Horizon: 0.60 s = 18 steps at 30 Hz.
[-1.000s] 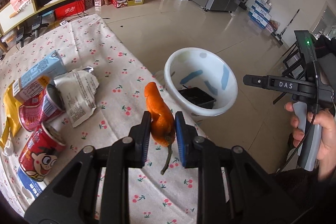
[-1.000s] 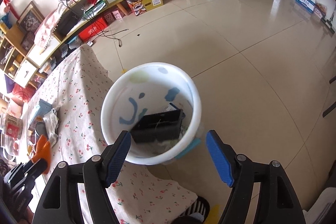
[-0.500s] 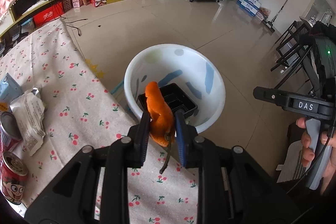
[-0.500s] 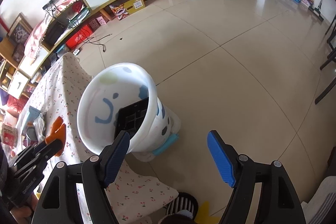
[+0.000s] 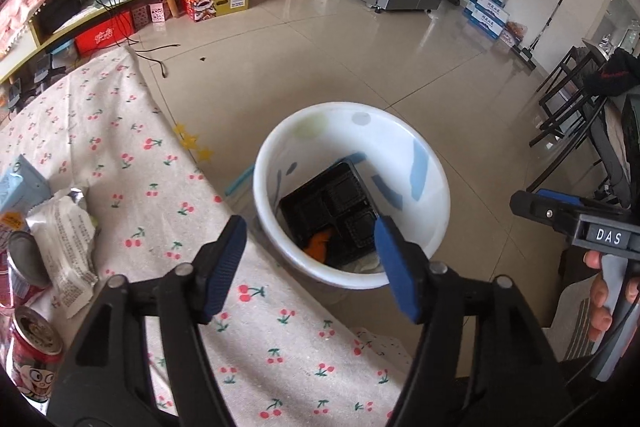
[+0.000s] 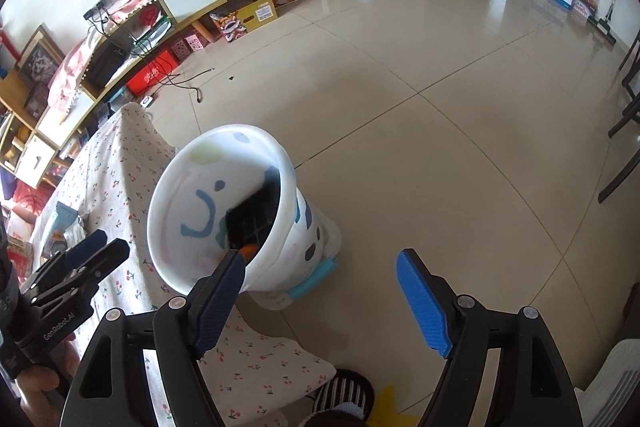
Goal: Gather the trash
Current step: 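Carry the orange toy over the bin and open the left tool, then move both tools back over the table toward the yellow sponge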
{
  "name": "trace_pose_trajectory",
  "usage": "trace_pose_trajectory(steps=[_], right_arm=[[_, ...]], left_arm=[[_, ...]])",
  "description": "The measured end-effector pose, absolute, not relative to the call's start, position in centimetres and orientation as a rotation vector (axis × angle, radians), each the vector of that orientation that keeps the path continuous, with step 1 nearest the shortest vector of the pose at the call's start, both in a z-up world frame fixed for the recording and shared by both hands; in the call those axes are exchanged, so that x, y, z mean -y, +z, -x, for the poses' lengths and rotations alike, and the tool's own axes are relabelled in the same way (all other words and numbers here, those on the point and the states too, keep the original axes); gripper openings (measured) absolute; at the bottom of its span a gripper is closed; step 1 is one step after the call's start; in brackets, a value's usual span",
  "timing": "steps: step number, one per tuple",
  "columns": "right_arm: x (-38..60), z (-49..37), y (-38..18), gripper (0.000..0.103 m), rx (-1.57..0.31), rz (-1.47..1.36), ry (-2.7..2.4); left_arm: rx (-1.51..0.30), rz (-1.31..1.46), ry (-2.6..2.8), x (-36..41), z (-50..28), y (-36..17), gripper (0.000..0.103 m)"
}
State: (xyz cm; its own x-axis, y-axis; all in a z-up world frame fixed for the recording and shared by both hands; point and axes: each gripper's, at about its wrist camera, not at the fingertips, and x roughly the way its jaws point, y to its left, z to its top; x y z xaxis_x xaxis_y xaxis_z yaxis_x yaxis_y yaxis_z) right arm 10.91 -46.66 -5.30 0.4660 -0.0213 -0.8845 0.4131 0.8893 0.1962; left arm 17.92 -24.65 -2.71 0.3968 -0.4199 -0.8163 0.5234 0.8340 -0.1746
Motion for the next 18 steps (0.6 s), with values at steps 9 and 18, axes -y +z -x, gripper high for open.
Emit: trace_pose_trajectory(steps=[9, 18], right_arm=[[45.2, -11.0, -4.6, 0.081, -1.047, -0.384, -0.258], [42.1, -10.9, -3.7, 0.081, -1.037, -0.321, -0.212]], left_arm=[[-1.004, -0.098, -0.527, 21.0, -17.5, -1.8, 0.084], [-1.000, -0.088, -0.446, 16.1, -15.9, -0.6, 0.092]])
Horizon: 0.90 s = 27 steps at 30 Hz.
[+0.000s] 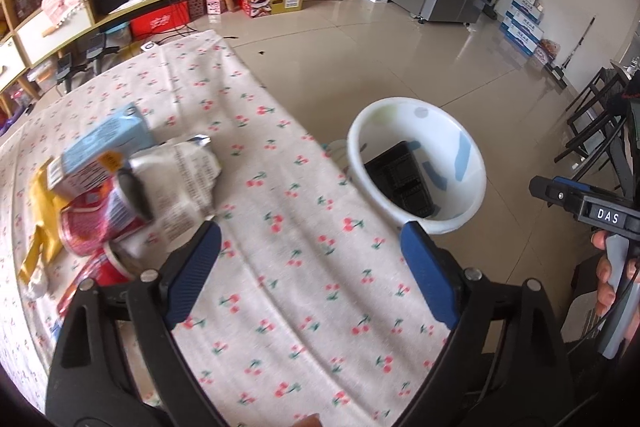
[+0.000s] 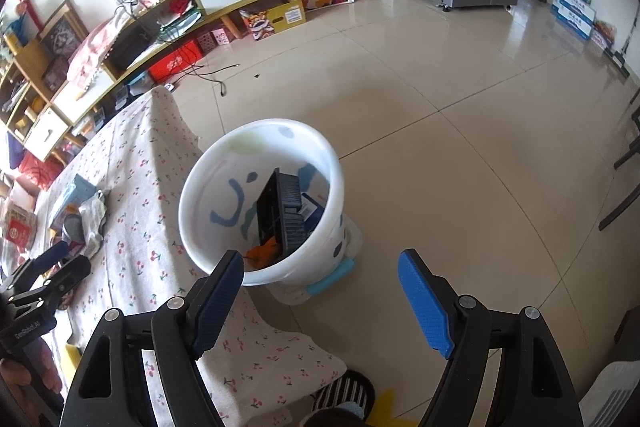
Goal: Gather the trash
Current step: 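Move both tools back over the table toward the yellow sponge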
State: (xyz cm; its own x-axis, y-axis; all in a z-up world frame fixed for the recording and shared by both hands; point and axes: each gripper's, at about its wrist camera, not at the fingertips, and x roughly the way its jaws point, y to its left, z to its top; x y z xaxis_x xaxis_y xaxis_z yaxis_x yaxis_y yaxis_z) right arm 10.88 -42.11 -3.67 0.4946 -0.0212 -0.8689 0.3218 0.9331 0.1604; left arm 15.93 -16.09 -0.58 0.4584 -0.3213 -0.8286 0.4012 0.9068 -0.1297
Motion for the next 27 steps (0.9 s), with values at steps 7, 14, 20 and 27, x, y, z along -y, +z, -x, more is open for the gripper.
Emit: trace_pose_trajectory(steps=[7, 14, 20, 27], right_arm=[[38.9, -10.6, -3.5, 0.081, -1.043, -0.274, -0.163], [34.9, -10.1, -3.6, 0.082, -1.053, -0.216, -0.096], [31.7, -10.1, -3.9, 0.082, -1.067, -0.154, -0.049], [27.2, -9.8, -4.1, 0.082, -1.071, -0.099, 0.032]], left_arm=[[-1.006, -0.070, -0.399, 11.7, -14.4, 0.0, 0.093], [-1.021, -0.060, -0.339, 6.7, -12.4, -0.4, 0.094], [-1.040, -0.049, -0.270, 2.0, -11.2, -1.3, 0.094], [-1.031, -0.018, -0.188, -2.9, -8.9, -2.7, 0.094]])
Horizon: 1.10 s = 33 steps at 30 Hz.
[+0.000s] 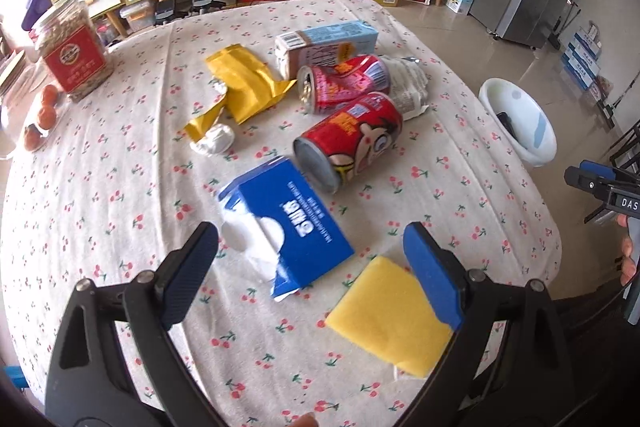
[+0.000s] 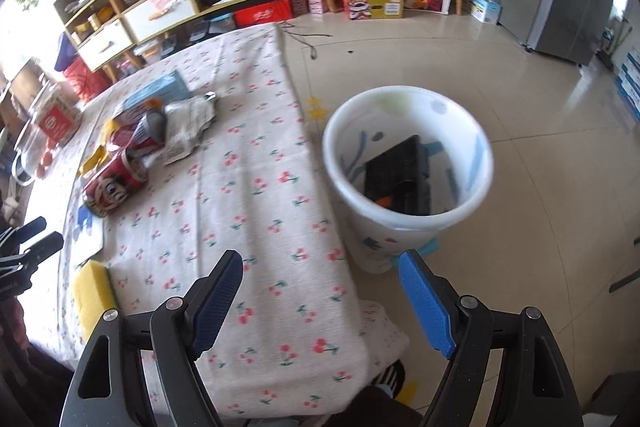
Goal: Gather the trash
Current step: 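Move both tools back over the table toward the yellow sponge, then grasp the yellow sponge with the right tool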
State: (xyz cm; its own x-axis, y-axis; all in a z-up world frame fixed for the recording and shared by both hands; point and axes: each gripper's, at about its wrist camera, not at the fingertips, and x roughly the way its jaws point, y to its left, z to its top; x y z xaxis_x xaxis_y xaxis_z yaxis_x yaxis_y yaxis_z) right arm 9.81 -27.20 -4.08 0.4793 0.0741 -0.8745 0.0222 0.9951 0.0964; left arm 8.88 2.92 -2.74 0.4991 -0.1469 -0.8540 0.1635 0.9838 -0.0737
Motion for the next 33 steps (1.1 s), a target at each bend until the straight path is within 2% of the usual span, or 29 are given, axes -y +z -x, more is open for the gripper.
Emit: trace_pose_trajectory(steps=[18, 33], right_arm=[[9.8, -5.8, -6.7, 0.082, -1.075, 0.167, 0.420], [2.5, -6.2, -9.6, 0.082, -1.148, 0.299, 0.556]], left_arm=[[-1.096, 0.056, -0.030, -11.1, -4.7, -5.3, 0.094], [-1.120, 0.079, 0.015, -13.5, -4.2, -6.3, 0.094]])
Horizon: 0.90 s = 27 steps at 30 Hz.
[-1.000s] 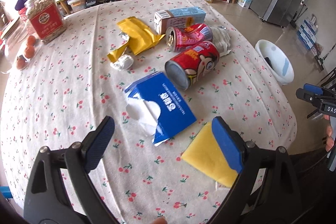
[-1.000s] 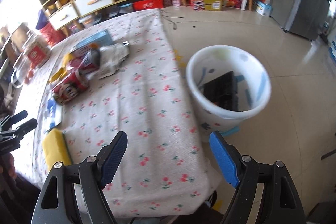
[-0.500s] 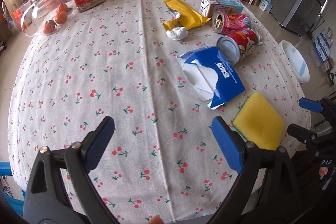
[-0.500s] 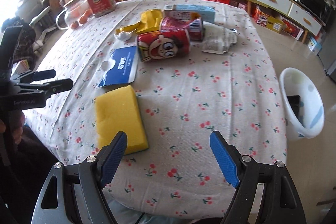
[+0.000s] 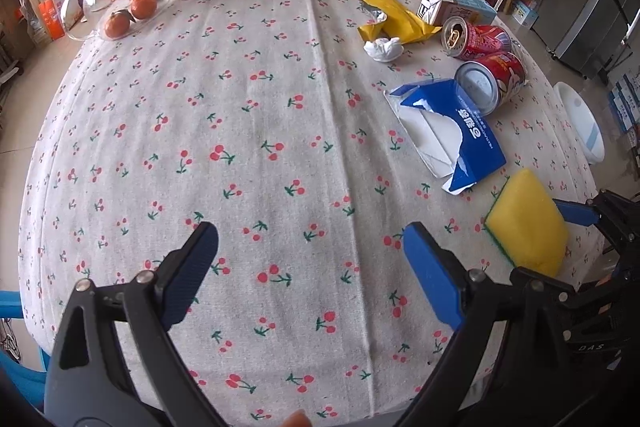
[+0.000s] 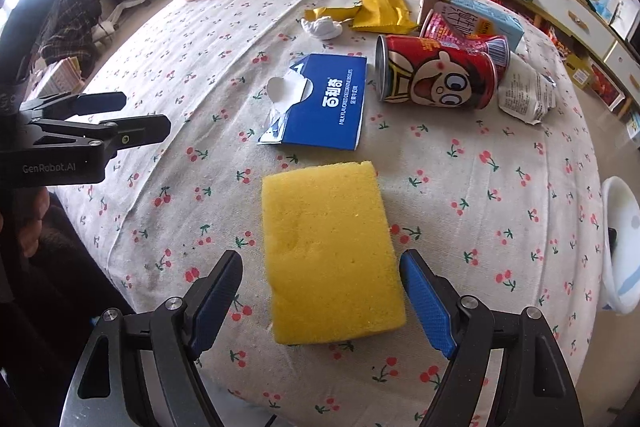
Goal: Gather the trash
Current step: 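Grasp the yellow sponge with the right tool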
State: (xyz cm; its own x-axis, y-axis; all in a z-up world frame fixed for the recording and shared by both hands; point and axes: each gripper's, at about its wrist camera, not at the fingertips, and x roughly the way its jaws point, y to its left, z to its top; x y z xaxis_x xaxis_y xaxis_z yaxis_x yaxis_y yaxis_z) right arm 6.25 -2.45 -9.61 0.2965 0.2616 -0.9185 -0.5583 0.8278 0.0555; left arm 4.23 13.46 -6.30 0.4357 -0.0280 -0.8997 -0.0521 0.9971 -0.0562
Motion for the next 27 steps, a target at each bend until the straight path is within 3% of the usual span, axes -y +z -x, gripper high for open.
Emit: trace_pose_trajectory(steps=[3, 4, 5, 8, 25, 27], right_arm=[[2.2, -6.3, -9.9, 0.075, -1.147, 0.316, 0.546], [2.2, -6.4, -10.0, 0.064, -1.149, 0.321, 0.545], [2.4, -6.5, -10.0, 0.060, -1.154, 0.322, 0.545], [3.3, -6.5, -9.2, 0.056, -1.141, 0.301, 0.534], [12.1, -8.9, -6.2, 0.056, -1.082, 0.105, 0.346], [12.7, -9.1, -6.2, 0.056, -1.083, 0.092, 0.335]], left_arm=[[-1.121, 0.069, 0.006, -13.1, -4.3, -6.3, 0.094], [-1.122, 0.066, 0.003, -12.9, -4.4, -6.4, 0.094], [-1.123, 0.064, 0.002, -12.8, -4.4, -6.4, 0.094], [-1.127, 0.073, -0.020, -12.2, -4.9, -6.4, 0.094], [-1.050, 0.158, -0.135, -4.0, -9.7, -5.7, 0.094], [-1.046, 0.153, -0.120, -3.5, -10.2, -6.0, 0.089]])
